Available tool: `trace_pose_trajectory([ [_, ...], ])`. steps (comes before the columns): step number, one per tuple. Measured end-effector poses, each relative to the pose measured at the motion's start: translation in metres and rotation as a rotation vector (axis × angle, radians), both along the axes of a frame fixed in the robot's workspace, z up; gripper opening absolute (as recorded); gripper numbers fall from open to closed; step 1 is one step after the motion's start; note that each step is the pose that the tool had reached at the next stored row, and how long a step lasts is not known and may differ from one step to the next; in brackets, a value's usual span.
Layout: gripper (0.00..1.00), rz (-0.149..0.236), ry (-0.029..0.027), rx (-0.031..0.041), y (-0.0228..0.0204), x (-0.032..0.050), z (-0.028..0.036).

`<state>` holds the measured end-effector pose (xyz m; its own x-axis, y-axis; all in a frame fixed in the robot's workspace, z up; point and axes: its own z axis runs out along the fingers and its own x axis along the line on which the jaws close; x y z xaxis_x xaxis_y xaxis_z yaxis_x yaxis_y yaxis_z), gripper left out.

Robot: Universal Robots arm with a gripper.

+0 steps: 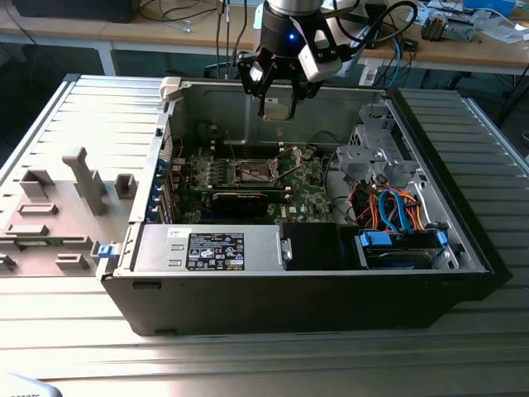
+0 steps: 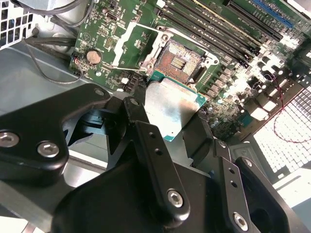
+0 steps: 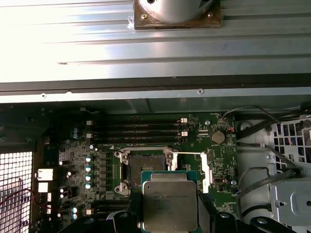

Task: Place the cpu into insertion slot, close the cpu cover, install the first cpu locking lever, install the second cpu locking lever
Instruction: 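Place the cpu into insertion slot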

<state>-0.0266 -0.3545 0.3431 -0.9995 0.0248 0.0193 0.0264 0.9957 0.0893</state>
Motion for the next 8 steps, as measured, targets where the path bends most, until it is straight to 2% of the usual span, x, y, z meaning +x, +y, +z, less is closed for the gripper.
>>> trace_pose_trajectory([
  [8,0.54,0.000,0.0000,0.0000,0.0000,0.0000,-0.0038],
])
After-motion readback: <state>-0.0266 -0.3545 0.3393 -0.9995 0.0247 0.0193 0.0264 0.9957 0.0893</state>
